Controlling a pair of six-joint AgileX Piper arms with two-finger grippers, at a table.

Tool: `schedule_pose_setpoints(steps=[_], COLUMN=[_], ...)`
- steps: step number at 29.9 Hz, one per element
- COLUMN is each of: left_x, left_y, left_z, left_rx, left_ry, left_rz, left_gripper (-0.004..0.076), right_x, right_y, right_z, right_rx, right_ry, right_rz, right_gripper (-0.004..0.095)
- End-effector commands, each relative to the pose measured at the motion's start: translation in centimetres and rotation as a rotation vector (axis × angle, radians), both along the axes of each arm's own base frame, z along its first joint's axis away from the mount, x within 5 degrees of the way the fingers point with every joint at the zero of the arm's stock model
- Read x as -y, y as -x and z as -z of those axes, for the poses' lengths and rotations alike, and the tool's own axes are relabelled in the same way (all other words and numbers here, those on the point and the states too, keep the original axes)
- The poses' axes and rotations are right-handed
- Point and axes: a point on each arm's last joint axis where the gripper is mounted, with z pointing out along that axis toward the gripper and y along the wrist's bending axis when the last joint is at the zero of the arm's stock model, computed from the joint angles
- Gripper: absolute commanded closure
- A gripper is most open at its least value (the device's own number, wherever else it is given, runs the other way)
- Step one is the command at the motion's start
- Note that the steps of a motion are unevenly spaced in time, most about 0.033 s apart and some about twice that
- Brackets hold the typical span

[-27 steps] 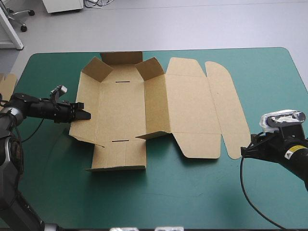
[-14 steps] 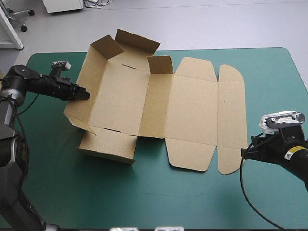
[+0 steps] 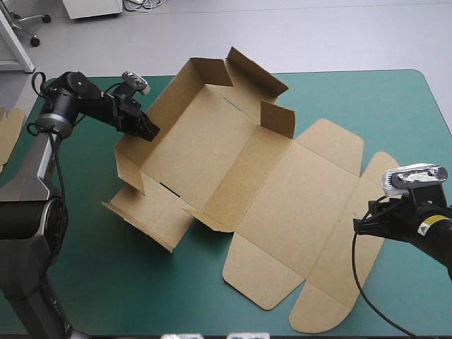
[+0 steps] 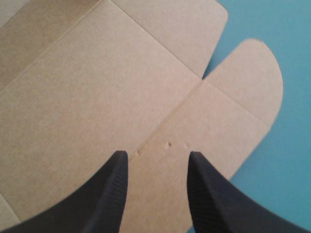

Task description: Fold the box

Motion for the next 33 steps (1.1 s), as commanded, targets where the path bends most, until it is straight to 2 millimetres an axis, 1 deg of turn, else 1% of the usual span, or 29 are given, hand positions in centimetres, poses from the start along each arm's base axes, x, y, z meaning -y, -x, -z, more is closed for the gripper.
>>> schedule_pose_setpoints(steps=[1, 5, 7, 10, 14, 17, 19, 22, 24, 26, 28, 30, 32, 33], left_x=[1.6, 1.7, 1.6, 2.1, 3.8, 5.9, 7.3, 9.1, 9.8, 10.3, 10.8, 11.8, 12.7, 12.8], left_y=[1.5, 1.1, 1.1, 1.4, 2.1, 3.0, 3.5, 4.1, 4.3, 4.3, 4.0, 4.1, 4.3, 4.4], left_z=[-4.6, -6.2, -7.4, -9.0, -10.8, -12.0, -12.7, -12.8, -12.2, -11.5, -10.8, -10.4, -10.3, -10.2], left_rx=[0.144, 0.209, 0.253, 0.316, 0.372, 0.431, 0.46, 0.456, 0.399, 0.325, 0.291, 0.31, 0.366, 0.388], left_ry=[0.009, -0.02, -0.049, -0.069, -0.068, -0.141, -0.184, -0.217, -0.232, -0.242, -0.266, -0.304, -0.35, -0.369], left_rz=[0.146, 0.152, 0.151, 0.162, 0.191, 0.233, 0.199, 0.156, 0.131, 0.028, -0.075, -0.019, 0.149, 0.205], left_gripper=[0.0716, 0.0716, 0.0716, 0.0715, 0.0717, 0.0736, 0.0738, 0.0738, 0.0738, 0.0738, 0.0738, 0.0738, 0.0738, 0.0738], right_x=[0.0, 0.0, 0.0, 0.0, 0.0, 0.0, 0.0, 0.0, 0.1, 0.2, 0.4, 0.4, 0.4, 0.3], right_y=[-0.2, -0.2, -0.2, -0.2, -0.2, -0.2, -0.2, -0.1, 0.0, 0.1, 0.1, 0.1, 0.1, 0.1], right_z=[-1.4, -1.4, -1.4, -1.4, -1.4, -1.4, -1.4, -1.3, -1.2, -1.0, -0.9, -0.9, -0.9, -0.9], right_rx=[0.074, 0.073, 0.072, 0.071, 0.069, 0.069, 0.069, 0.065, 0.044, 0.022, 0.017, 0.017, 0.017, 0.016], right_ry=[-0.009, -0.009, -0.012, -0.014, -0.017, -0.017, -0.015, -0.007, 0.008, 0.03, 0.048, 0.046, 0.046, 0.043], right_rz=[0.0, 0.0, -0.001, -0.001, -0.002, -0.002, -0.001, 0.0, 0.001, 0.002, 0.006, 0.005, 0.005, 0.005], right_gripper=[0.0536, 0.0536, 0.0536, 0.0536, 0.0536, 0.0535, 0.0536, 0.0536, 0.0536, 0.0536, 0.0536, 0.0536, 0.0536, 0.0536])
